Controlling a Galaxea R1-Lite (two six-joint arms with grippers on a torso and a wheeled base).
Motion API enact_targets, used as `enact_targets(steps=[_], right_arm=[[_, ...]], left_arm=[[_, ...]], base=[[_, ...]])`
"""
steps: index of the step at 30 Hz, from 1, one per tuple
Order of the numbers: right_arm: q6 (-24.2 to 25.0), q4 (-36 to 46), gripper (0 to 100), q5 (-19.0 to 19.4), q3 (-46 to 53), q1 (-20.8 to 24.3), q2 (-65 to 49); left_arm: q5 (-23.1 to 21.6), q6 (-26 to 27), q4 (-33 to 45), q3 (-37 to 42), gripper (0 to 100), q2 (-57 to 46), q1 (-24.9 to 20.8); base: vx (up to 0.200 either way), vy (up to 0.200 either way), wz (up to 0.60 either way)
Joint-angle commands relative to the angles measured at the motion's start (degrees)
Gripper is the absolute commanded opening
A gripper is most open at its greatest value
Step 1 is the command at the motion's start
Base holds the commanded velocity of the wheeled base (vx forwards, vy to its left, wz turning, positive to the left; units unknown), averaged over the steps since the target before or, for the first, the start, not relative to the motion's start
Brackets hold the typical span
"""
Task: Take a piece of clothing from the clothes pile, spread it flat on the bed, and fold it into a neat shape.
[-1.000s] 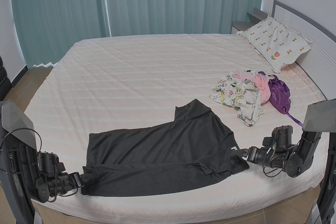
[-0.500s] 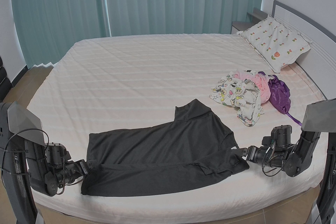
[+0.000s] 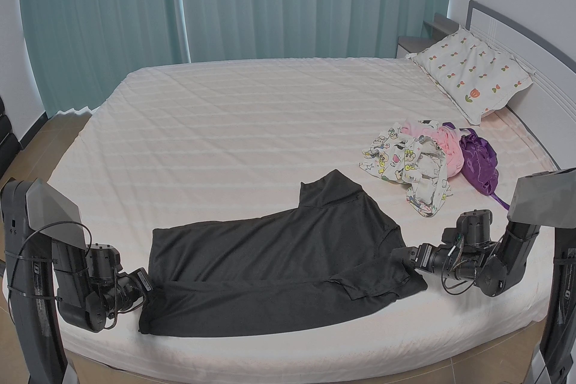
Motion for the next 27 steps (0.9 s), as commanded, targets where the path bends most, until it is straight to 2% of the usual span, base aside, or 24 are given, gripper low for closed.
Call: enact_targets(steps=[1,4,9,10,15,21,27], right_arm=[[-0.3,1.3,100,-0.1,-3.8,0.3,2.3],[-1.7,6.4,100,0.0,-7.7,1.6,3.9],[-4.6,8.2,100,-0.1,-11.2,2.6,6.7],[-4.6,9.1,0,-0.1,-12.2,3.0,7.2],[-4.6,12.6,0,-0.1,-13.0,2.9,6.6],[-4.3,11.8,0,-0.1,-13.0,1.4,6.0],[-4.1,10.3,0,0.0,-12.9,0.5,5.3]], left_arm=[[0.0,-0.8,-0.1,0.0,0,0.3,0.0],[0.3,-2.4,-0.1,-0.2,0,0.2,0.0],[0.3,-2.6,-0.1,-0.2,0,0.3,0.0],[0.3,-2.6,-0.1,-0.2,0,0.3,0.0],[0.3,-2.6,-0.1,-0.3,0,0.7,0.1],[2.5,-2.6,-0.1,-1.6,0,1.0,0.2],[2.7,-2.6,-0.1,-1.9,0,2.2,0.2]], base=[[0.0,0.0,0.0],[0.0,0.0,0.0],[0.0,0.0,0.0],[0.0,0.0,0.0],[0.0,0.0,0.0],[0.0,0.0,0.0],[0.0,0.0,0.0]])
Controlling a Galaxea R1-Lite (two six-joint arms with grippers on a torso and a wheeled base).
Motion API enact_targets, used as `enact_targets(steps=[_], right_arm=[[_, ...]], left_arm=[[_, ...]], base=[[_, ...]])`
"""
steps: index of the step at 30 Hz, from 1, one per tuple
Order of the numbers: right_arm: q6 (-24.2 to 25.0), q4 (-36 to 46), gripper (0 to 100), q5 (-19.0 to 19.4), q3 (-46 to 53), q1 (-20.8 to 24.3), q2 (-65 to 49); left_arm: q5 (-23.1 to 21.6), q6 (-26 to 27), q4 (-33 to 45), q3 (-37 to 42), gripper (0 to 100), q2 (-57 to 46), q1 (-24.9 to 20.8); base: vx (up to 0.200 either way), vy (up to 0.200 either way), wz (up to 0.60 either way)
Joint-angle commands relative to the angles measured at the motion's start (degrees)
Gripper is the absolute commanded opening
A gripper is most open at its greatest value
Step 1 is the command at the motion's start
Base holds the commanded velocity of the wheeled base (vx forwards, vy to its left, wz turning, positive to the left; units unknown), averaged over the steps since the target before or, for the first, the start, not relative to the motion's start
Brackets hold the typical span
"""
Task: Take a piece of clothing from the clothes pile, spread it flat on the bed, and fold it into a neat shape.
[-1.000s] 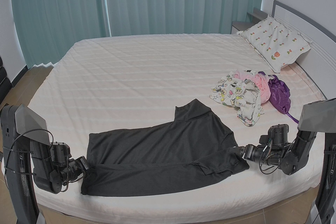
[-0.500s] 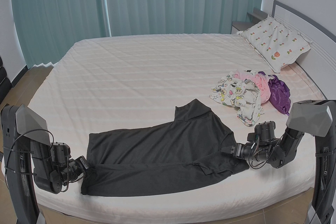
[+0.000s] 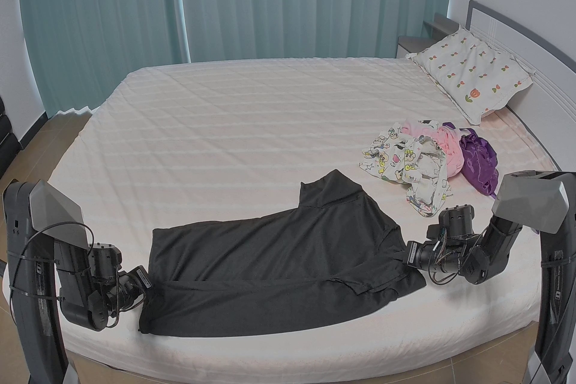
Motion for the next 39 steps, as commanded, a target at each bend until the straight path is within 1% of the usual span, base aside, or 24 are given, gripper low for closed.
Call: enact_targets(steps=[1,7,8,9,10,17,20,21,23,25,26,27,30,32,35,39], right_arm=[[0.0,-0.8,0,0.1,0.2,-0.4,-0.5],[0.0,-1.9,0,0.0,0.8,0.1,0.2],[0.0,-1.9,0,0.0,0.8,0.2,0.2],[0.0,-1.8,0,0.0,0.9,0.2,0.2],[0.0,-1.5,100,0.0,1.0,0.2,0.2],[0.4,-2.0,100,0.0,2.0,-0.6,-2.2],[3.6,-2.0,100,-0.5,4.2,-1.7,-6.1],[5.3,-1.9,100,-1.2,5.3,-1.8,-7.9],[7.3,-1.9,100,-2.7,6.8,-1.8,-9.8],[10.5,-2.0,100,-5.6,8.7,-1.7,-11.9],[10.5,-2.0,100,-5.6,8.7,-1.7,-11.9],[14.0,-2.0,100,-7.3,9.9,-1.5,-13.1],[19.6,-2.1,100,-9.3,12.0,-1.3,-13.9],[22.4,-2.1,100,-10.3,12.9,-1.2,-13.7],[24.2,-3.4,100,-10.3,14.2,-1.1,-12.1],[24.3,-7.9,100,-10.1,15.0,-0.9,-10.1]], left_arm=[[0.0,0.0,0.0,-0.3,0,1.0,0.0],[0.1,0.1,0.0,-0.4,0,1.1,0.0],[0.1,0.1,0.0,-0.4,100,1.1,-0.1],[0.1,0.1,0.1,-0.4,100,1.1,-0.1],[0.1,0.1,0.0,-0.3,100,1.0,-0.1],[0.0,-0.4,-0.4,0.3,100,-0.6,0.4],[-0.2,-0.6,-0.4,1.8,100,-5.5,1.4],[-0.3,-0.6,-0.4,2.9,100,-7.6,1.5],[-0.4,-0.6,-0.4,4.3,100,-9.8,1.5],[-0.5,-0.6,-0.4,6.3,100,-12.2,1.5],[-0.5,-0.6,-0.4,6.3,100,-12.2,1.5],[-0.6,-2.1,-0.3,7.5,100,-14.0,1.4],[-0.8,-3.2,-0.4,8.6,100,-14.8,1.4],[-0.8,-3.5,-0.3,8.6,100,-14.7,1.7],[-0.9,-3.5,-0.2,9.7,100,-14.5,1.7],[-2.3,-3.5,-0.3,9.8,100,-13.6,1.7]], base=[[0.0,0.0,0.0],[0.0,0.0,0.0],[0.0,0.0,0.0],[0.0,0.0,0.0],[0.0,0.0,0.0],[0.0,0.0,0.0],[0.0,0.0,0.0],[0.0,0.0,0.0],[0.0,0.0,0.0],[0.0,0.0,0.0],[0.0,0.0,0.0],[0.0,0.0,0.0],[0.0,0.0,0.0],[0.2,0.0,0.0],[0.2,0.0,0.0],[0.2,0.0,0.0]])
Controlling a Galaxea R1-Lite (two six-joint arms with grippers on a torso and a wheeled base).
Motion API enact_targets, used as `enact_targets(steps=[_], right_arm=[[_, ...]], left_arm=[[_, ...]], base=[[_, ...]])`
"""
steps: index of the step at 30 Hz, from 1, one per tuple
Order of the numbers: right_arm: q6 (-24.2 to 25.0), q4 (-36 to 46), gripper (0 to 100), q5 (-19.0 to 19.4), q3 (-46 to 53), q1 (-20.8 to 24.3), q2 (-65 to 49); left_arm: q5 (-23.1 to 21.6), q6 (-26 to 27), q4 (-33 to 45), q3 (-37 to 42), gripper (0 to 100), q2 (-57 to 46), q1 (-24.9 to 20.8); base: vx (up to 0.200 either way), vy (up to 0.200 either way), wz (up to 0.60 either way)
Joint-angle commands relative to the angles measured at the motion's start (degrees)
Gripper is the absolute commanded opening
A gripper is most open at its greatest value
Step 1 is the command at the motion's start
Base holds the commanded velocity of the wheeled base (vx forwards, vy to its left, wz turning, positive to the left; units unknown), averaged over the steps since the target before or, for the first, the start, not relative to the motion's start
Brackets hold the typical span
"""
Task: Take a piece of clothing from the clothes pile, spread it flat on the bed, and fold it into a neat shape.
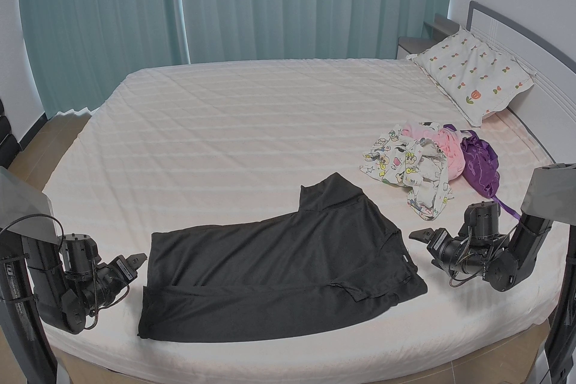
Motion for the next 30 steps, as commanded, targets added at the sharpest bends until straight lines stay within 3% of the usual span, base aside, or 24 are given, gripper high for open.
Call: enact_targets(steps=[1,12,21,30], right_arm=[[0.2,-3.0,100,0.0,1.9,0.3,1.7],[0.2,-5.3,100,0.1,3.9,1.1,1.6],[0.2,-5.4,100,0.1,3.9,1.5,1.9],[0.2,-5.4,100,0.1,3.9,1.6,1.7]], left_arm=[[-0.7,-0.1,0.0,0.5,100,0.2,0.0],[-0.7,-1.9,-0.1,0.0,100,2.2,0.0],[-0.8,-1.9,-0.1,-0.1,100,3.1,-0.3],[0.1,-2.1,-0.4,-3.5,100,2.4,0.1]], base=[[0.2,0.0,0.0],[0.036,0.0,0.0],[0.0,-0.2,0.0],[0.0,0.0,0.0]])
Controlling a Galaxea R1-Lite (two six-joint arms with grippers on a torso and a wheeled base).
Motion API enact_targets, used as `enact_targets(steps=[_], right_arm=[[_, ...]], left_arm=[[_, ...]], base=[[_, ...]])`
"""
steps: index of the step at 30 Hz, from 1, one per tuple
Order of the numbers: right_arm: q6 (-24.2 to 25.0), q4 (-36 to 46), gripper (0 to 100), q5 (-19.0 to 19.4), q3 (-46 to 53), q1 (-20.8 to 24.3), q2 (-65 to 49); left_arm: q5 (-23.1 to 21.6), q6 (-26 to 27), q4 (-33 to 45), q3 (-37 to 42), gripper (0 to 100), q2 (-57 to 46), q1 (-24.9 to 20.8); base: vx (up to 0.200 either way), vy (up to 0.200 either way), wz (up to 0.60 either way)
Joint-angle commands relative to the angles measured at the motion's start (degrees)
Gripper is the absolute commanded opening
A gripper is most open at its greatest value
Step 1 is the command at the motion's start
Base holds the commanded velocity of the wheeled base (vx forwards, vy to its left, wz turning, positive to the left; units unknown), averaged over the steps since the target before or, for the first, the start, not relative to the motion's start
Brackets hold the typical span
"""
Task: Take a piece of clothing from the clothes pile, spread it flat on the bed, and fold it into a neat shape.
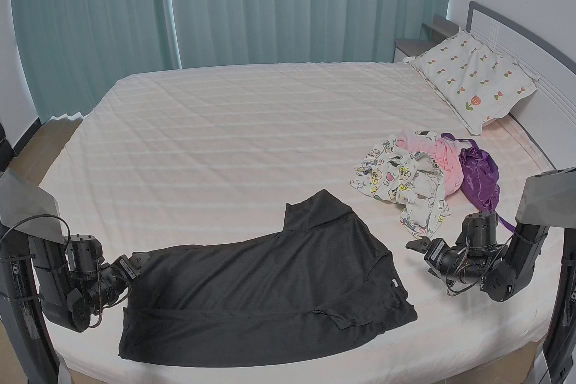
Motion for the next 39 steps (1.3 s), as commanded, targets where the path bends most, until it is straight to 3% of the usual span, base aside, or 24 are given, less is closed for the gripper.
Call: enact_targets(steps=[1,8,18,28,29,33,39], right_arm=[[0.0,0.0,100,0.0,0.0,0.2,0.0],[0.0,0.1,100,0.0,0.1,1.1,0.1],[-0.2,0.0,100,-0.2,-0.2,1.7,0.2],[-0.4,0.2,100,-0.3,-1.4,2.1,2.1],[-0.4,0.2,100,-0.3,-1.4,2.1,2.1],[-1.5,3.0,100,-0.3,-7.7,2.9,2.7],[-4.0,15.2,100,-0.4,-22.1,3.7,3.8]], left_arm=[[0.4,0.0,0.0,-2.0,100,-0.3,0.2],[0.8,1.7,2.3,-7.8,100,1.4,0.8],[2.4,8.4,7.9,-17.8,100,8.6,1.4],[3.2,8.4,9.3,-22.2,100,11.0,1.9],[3.2,8.4,9.3,-22.2,0,11.0,1.9],[3.3,8.0,9.2,-22.7,0,11.6,2.7],[3.3,5.8,9.1,-22.8,0,11.4,3.8]], base=[[0.0,0.0,0.0],[0.0,0.0,0.0],[0.0,0.0,0.0],[0.0,0.0,0.0],[0.0,0.0,0.0],[0.0,0.0,0.0],[0.0,0.0,0.0]])
